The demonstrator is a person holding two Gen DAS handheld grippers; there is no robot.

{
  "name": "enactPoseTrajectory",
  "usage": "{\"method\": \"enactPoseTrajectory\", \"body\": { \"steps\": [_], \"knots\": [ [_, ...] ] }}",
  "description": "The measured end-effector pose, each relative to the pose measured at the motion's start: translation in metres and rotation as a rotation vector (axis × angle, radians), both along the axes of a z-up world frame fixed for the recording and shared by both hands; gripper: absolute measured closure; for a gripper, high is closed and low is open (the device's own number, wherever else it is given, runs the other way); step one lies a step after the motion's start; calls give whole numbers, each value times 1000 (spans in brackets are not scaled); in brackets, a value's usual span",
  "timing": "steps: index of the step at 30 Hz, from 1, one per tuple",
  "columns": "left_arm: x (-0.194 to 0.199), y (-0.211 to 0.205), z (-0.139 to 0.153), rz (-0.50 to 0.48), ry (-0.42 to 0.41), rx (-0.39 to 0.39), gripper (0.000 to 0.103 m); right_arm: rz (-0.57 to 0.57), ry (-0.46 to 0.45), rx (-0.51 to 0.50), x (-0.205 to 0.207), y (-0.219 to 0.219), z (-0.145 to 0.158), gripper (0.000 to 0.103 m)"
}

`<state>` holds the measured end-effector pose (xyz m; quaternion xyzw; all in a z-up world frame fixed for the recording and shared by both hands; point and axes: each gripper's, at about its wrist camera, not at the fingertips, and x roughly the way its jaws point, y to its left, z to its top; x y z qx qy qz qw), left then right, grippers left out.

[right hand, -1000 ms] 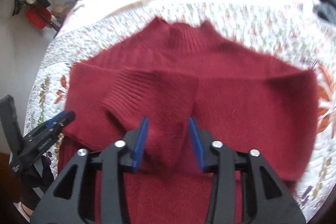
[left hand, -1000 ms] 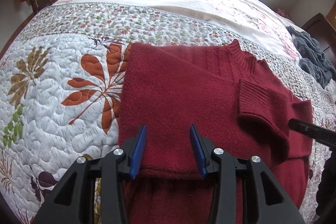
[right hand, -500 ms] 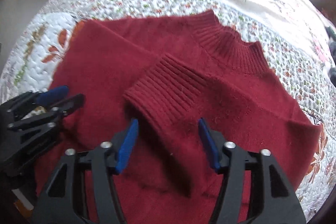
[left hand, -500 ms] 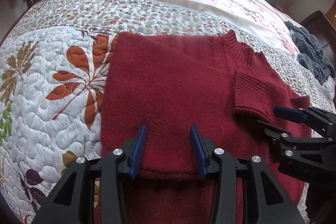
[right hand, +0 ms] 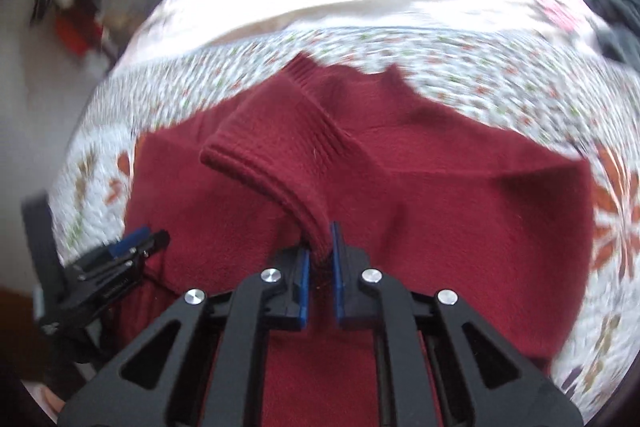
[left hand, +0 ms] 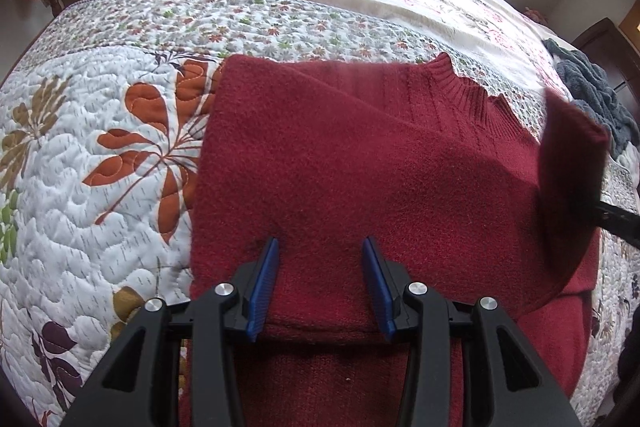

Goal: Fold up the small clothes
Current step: 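Lay the cuff onto the sweater front with the right tool and release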

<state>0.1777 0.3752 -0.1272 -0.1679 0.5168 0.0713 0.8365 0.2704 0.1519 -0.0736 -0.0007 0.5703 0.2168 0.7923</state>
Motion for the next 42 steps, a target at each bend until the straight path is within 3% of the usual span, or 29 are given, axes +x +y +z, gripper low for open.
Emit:
{"method": "enactPoseTrajectory", "body": {
  "steps": [6,12,13,15,19,23,24,25,26,32,34,36,40,42],
  "knots": [
    [1,-3,-1,2,-1,23,59,-140,62,83,-5,-74,-17,93],
    [4,-6,0,-3,8,43,58,-219,149,114,-19,-119,-48,72],
    [4,-6,1,-4,10,42,58,-245,158,138,-21,-127,-51,65],
    [3,-5,5,-2,12,41,58,-314,185,230,-21,-150,-53,60],
    [-3,-10,22,3,-33,16,58,-368,227,326,-10,-171,-57,60],
    [-1,-25,27,-42,-50,24,58,-367,279,317,5,-166,-69,62],
    [1,-28,26,-51,-45,26,58,-364,281,310,8,-163,-71,71],
    [3,-30,23,-59,-36,33,58,-344,277,296,13,-157,-70,88],
    [4,-32,20,-62,-28,39,58,-325,271,282,16,-152,-66,93],
    [4,-25,5,-33,-14,0,58,-136,42,273,11,-124,-2,94],
    [4,-26,4,-34,-17,3,58,-108,10,235,7,-124,4,94],
    [4,-27,3,-36,-16,10,57,-126,10,163,7,-130,-6,94],
    [6,-29,1,-37,-8,19,57,-205,119,56,13,-150,-50,94],
    [8,-31,0,-41,-1,27,56,-219,142,47,10,-154,-64,94]
  ]
}}
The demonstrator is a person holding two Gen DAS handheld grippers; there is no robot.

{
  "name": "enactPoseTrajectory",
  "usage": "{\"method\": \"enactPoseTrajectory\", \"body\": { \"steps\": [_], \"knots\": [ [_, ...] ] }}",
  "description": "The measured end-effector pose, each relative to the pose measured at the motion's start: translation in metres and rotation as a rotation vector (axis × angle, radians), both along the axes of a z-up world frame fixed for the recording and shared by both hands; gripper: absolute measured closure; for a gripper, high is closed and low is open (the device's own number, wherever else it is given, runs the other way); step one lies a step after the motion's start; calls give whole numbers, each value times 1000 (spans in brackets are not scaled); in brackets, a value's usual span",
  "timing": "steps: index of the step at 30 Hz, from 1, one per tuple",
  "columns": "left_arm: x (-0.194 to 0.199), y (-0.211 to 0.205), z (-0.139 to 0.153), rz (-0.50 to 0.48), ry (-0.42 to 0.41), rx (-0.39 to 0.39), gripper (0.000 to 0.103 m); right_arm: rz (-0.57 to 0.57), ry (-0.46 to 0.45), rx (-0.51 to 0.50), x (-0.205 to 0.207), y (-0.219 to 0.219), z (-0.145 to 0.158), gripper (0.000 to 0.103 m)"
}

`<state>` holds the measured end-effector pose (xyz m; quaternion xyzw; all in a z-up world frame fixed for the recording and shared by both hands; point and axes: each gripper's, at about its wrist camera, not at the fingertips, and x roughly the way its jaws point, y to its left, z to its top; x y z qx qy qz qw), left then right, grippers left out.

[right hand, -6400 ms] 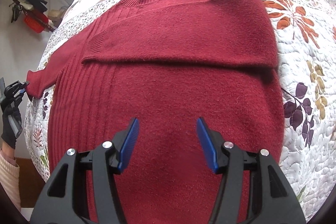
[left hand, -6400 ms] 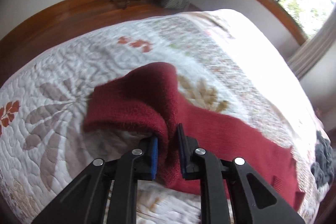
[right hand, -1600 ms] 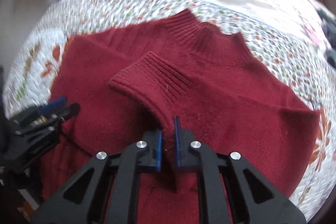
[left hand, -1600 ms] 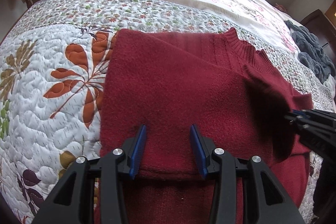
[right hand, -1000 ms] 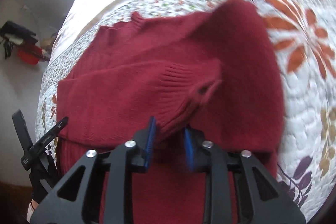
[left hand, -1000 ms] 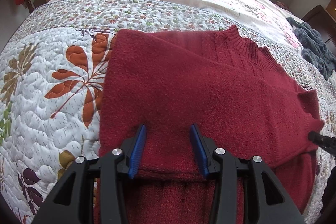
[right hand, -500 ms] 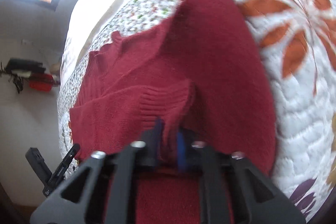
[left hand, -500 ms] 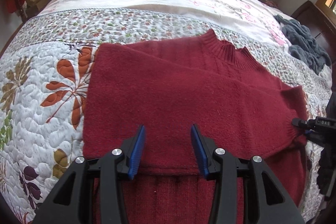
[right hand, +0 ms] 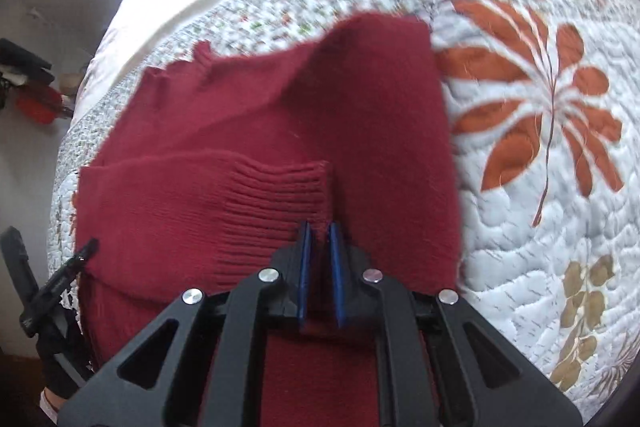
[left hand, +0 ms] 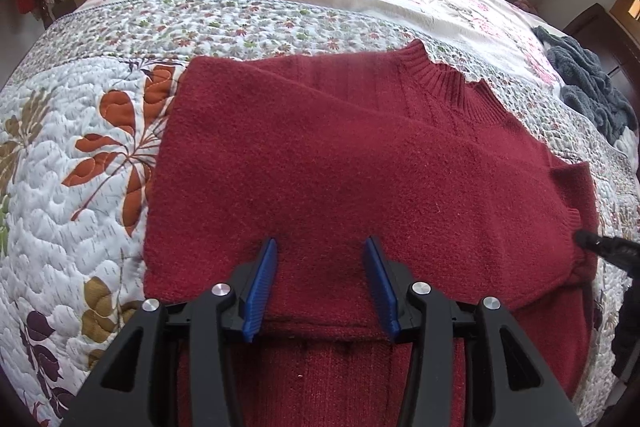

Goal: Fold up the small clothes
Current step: 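Lay the cuff onto the sweater front with the right tool and release, then withdraw both tools from the folded sleeves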

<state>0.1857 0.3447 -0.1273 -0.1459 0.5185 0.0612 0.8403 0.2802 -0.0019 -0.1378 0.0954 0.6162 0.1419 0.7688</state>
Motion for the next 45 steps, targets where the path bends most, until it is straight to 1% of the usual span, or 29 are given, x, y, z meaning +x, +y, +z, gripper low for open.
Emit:
{"method": "enactPoseTrajectory", "body": {
  "steps": [2,4,5,6,7,8,9,10,11,12,13,14,16,19,22,24,26,31,35,39,41,42,43,44,45],
  "knots": [
    [1,0,0,-2,5,4,56,-15,1,25,-2,-4,-2,95],
    [1,0,1,0,10,4,56,-21,8,37,-2,-6,3,89],
    [0,0,4,3,11,5,56,-20,7,43,-4,-7,7,89],
    [-1,0,8,6,7,8,56,-17,3,52,-7,-7,13,84],
    [-3,-2,14,6,-11,6,56,-12,-1,78,-9,-8,18,73],
    [-5,-4,19,2,-26,1,56,-10,-3,99,-11,-8,22,68],
    [-5,-7,22,-5,-36,-4,56,-10,-2,105,-12,-8,24,65],
    [-5,-12,25,-19,-41,-10,56,-20,-5,66,-12,-8,27,69],
    [-5,-18,27,-35,-43,-12,56,-37,-33,-31,-14,-5,33,69],
    [-4,-23,28,-47,-46,-11,56,-39,-86,-108,-16,-1,42,70],
    [-2,-30,29,-63,-49,-9,56,-14,-147,-121,-21,5,55,70],
    [-1,-36,29,-78,-50,-7,56,4,-161,-89,-24,9,61,70],
    [2,-47,27,-94,-50,-7,56,57,-147,-3,-29,23,68,70],
    [7,-62,22,-105,-35,-24,56,126,-113,25,-32,48,63,70],
    [8,-69,14,-110,-19,-2,55,163,-81,-13,-34,66,48,70],
    [9,-71,9,-121,-9,13,55,166,-48,-21,-39,69,35,70],
    [8,-72,6,-133,-6,21,55,164,-20,-40,-37,72,21,72],
    [9,-70,-3,-138,4,13,54,165,-12,-42,-44,67,8,72],
    [9,-73,-5,-143,2,37,53,152,-8,-41,-42,68,3,73],
    [9,-74,-2,-151,10,49,53,154,-16,-52,-42,69,4,73],
    [3,-73,5,-149,22,53,53,127,-12,-6,-46,63,14,71],
    [-3,-72,9,-145,22,59,54,120,-16,9,-50,58,18,68],
    [-12,-71,14,-144,14,62,54,122,-27,19,-60,52,26,60],
    [-22,-69,17,-144,9,64,53,130,-39,13,-69,48,30,58],
    [-35,-65,20,-142,4,63,50,141,-51,5,-80,44,34,57]
  ]
}}
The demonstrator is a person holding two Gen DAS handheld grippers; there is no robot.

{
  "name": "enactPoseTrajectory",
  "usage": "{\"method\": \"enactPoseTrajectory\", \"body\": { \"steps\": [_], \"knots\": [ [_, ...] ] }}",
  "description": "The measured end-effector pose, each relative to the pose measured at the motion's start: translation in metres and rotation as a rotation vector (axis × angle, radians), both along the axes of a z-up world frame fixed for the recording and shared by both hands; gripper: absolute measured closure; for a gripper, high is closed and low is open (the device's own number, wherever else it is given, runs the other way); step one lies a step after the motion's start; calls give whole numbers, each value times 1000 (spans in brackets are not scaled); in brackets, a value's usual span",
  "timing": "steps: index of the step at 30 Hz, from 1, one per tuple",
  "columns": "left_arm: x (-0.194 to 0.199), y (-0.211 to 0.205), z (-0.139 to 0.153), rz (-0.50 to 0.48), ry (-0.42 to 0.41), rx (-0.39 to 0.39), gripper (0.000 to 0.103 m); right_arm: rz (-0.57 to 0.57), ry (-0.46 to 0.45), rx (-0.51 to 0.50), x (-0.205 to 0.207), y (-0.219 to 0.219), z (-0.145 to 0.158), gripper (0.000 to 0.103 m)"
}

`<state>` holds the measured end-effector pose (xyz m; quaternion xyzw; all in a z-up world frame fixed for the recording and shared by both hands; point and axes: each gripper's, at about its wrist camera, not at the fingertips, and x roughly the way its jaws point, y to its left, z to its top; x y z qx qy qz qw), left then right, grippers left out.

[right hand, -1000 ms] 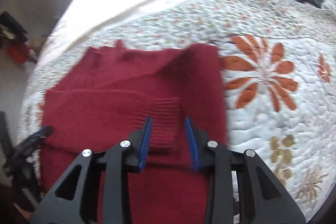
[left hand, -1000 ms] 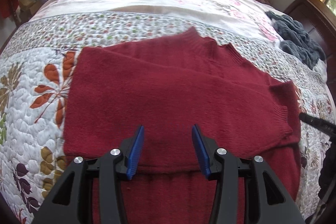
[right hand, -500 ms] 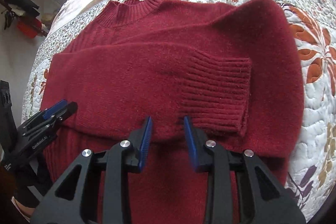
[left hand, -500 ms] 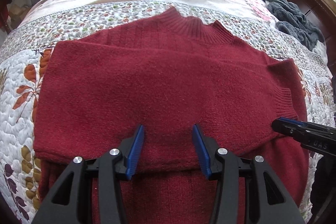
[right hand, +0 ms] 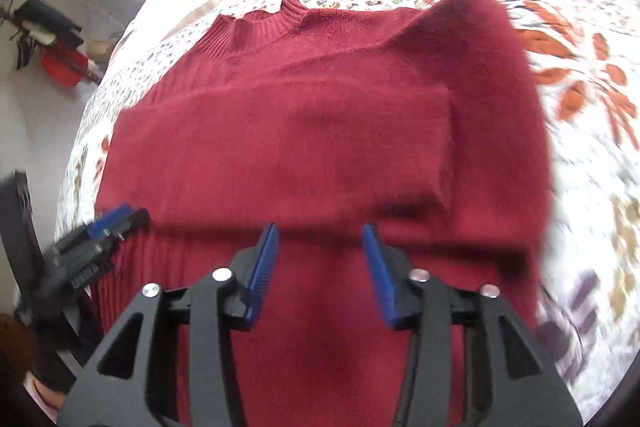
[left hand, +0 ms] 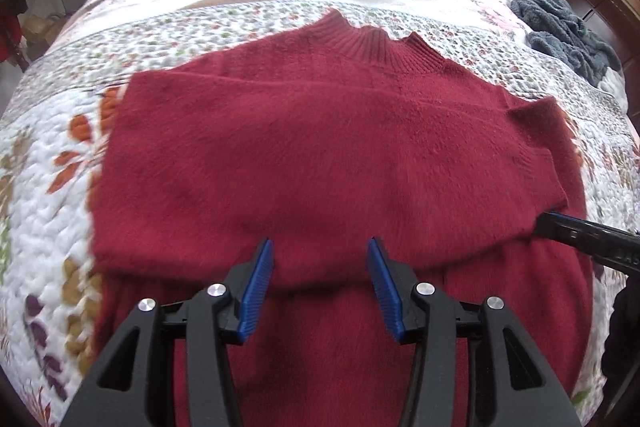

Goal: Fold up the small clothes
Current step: 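Withdraw both tools from the folded sleeves, then move both tools to the sweater hem and grip it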

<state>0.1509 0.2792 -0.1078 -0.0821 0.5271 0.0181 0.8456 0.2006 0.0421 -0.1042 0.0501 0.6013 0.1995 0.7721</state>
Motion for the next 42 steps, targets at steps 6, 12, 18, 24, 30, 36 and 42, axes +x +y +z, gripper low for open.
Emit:
{"method": "enactPoseTrajectory", "body": {
  "steps": [6,12,18,24,30,36,42],
  "knots": [
    [-72,21,-2,49,36,11,49,4,25,4,-88,-48,-2,57],
    [-151,32,-3,50,84,94,48,-73,71,7,-162,-100,-7,56],
    [-210,47,-1,90,120,103,47,-124,111,22,-211,-134,-7,54],
    [-241,56,-8,133,161,75,45,-118,151,25,-243,-141,-12,52],
    [-267,65,-17,162,190,11,45,-96,181,18,-261,-142,-18,54],
    [-287,67,-24,176,205,-64,45,-89,215,66,-274,-143,-22,53],
    [-305,64,-28,178,220,-135,46,-87,213,96,-278,-135,-24,53]
  ]
}}
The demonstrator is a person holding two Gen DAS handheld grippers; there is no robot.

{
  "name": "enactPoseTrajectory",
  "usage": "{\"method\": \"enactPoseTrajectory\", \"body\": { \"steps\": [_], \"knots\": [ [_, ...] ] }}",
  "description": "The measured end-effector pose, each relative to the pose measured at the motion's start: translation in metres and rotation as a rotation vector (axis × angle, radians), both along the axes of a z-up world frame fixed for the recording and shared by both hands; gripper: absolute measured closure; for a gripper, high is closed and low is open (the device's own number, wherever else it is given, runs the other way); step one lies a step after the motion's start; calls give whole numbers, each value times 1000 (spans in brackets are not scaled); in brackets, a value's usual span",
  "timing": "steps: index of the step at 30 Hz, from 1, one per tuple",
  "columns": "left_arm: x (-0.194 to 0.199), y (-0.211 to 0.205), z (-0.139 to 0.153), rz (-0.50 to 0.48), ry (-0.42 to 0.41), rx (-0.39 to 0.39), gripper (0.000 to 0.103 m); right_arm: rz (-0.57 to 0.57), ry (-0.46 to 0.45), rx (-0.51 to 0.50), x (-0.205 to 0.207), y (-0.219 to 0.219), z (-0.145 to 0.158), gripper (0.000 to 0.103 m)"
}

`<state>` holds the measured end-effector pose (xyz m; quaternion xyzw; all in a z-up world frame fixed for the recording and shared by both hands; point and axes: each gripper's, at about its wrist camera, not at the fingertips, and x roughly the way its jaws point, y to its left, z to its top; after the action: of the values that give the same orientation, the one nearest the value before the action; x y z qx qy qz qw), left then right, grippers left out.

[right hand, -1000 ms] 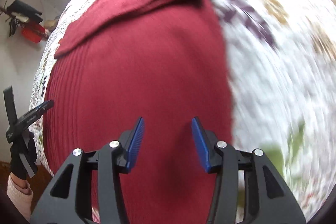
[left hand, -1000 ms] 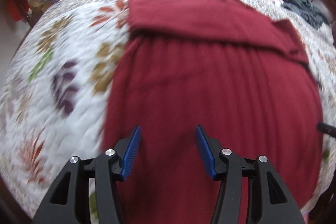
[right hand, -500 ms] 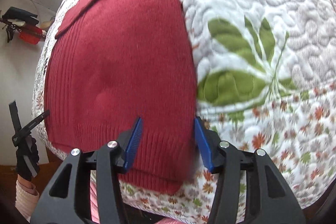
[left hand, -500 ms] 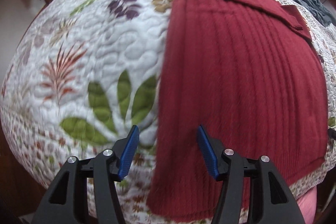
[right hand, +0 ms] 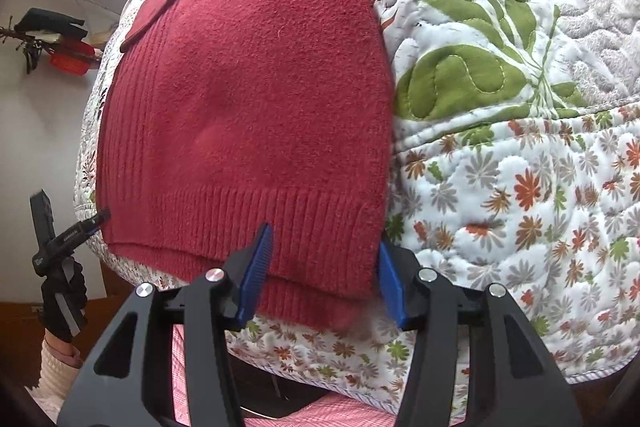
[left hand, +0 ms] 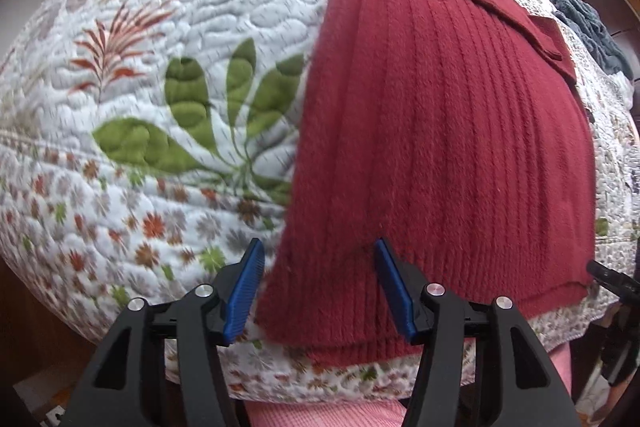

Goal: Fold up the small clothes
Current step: 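Move both tools to the sweater hem and grip it, then lift the ribbed hem with both tools and fold it toward the collar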

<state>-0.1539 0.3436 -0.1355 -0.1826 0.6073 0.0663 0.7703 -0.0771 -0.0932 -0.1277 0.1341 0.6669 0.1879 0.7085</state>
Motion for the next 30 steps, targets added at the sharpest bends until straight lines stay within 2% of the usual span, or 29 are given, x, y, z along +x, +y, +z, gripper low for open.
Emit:
{"method": "enactPoseTrajectory", "body": {
  "steps": [2,4,7,8,9,10,11,12,17,22,26,30],
  "knots": [
    [-3,-1,0,-1,2,-18,46,-6,1,23,2,3,-1,57],
    [-6,-1,-1,3,2,-70,46,-5,2,35,3,4,-4,63],
    [-9,0,-2,4,7,-70,49,-9,10,31,5,6,-9,73],
    [-9,2,-2,12,9,-74,52,-8,9,30,4,6,-9,77],
    [-6,2,-1,21,10,-77,61,-7,9,28,4,4,-8,85],
    [-8,6,-1,30,10,-86,66,-7,8,26,3,1,-7,93],
    [-9,10,-1,36,9,-96,73,-9,9,33,3,-3,-6,96],
    [-10,13,0,45,8,-105,81,-15,10,49,3,-5,-5,97],
    [-14,18,4,59,-11,-137,93,-38,9,129,4,-12,5,97],
    [-22,22,22,61,-71,-158,95,-52,-19,209,12,-17,23,97],
    [-16,29,40,69,-129,-184,95,-88,-47,287,28,-22,41,97],
    [1,41,53,84,-170,-205,95,-108,-62,309,47,-25,48,97]
  ]
}}
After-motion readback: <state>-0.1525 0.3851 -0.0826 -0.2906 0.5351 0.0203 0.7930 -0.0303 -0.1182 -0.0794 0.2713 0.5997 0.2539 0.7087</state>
